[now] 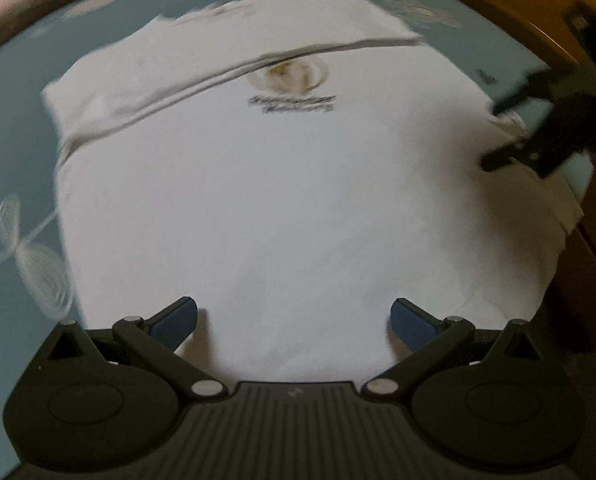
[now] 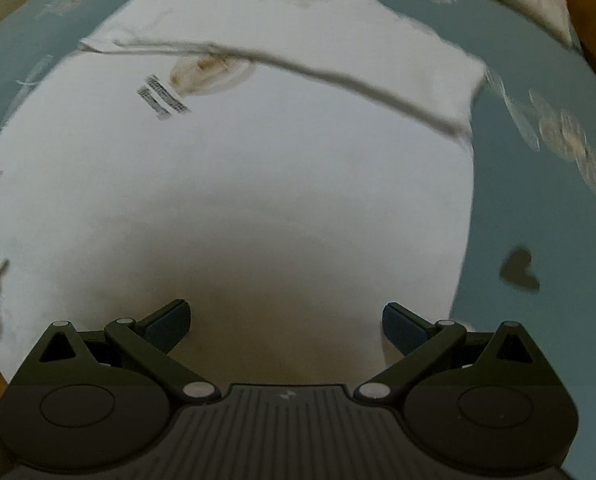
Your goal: Fold clothes
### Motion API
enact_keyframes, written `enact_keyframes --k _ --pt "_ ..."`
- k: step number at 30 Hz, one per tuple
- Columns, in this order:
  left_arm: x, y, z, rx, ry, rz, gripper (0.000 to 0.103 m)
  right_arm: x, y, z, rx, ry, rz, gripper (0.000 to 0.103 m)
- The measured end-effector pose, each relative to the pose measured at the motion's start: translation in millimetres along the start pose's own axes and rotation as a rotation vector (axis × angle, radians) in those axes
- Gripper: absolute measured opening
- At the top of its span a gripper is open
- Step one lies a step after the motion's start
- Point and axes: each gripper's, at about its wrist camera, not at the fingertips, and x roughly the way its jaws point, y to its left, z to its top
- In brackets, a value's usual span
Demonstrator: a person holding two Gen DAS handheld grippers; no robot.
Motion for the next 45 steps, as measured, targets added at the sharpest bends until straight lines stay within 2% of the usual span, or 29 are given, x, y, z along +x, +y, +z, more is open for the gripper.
enact_keyframes --k 4,9,13,21,26,35,37,41,45 --pt "10.5 -13.9 3.2 0.061 -0.028 -0.012 0.102 3.7 17.4 9.2 -0.099 -0.059 0.043 0.103" --pt "11.0 -25.7 -19.5 0.115 0.006 -0.008 0.102 9.5 34.7 -0.9 -0.211 -0.044 0.08 0.103" --pt "2.9 -25.2 -30.8 0.084 0.053 -0.009 0.102 10.2 29.1 -0.2 -0.145 -0.001 0.095 0.103" --pt "-9.5 -26.5 -41.3 0.06 0.139 -0.045 0.102 13.7 31.9 3.2 -0.129 0.048 0.084 0.103" --pt "-15.4 -23.7 -22.7 0.038 0.07 -0.056 0.102 16.5 32.2 4.9 -0.119 0.045 0.08 0.103" --pt "14.5 -9.6 27.9 0.016 -0.095 -0.022 0.102 17.3 31.6 2.9 -0.111 0.025 0.08 0.103" --pt "20.3 -7.9 31.5 0.011 -0.106 -0.02 0.102 17.1 31.3 1.4 -0.111 0.014 0.082 0.103" --pt "27.4 -7.9 22.6 0.029 -0.079 -0.017 0.102 14.8 29.9 -5.4 -0.117 -0.03 0.085 0.103" --pt "24.6 -8.8 6.7 0.063 -0.049 -0.013 0.102 9.5 24.9 -10.0 -0.066 -0.016 0.068 0.103"
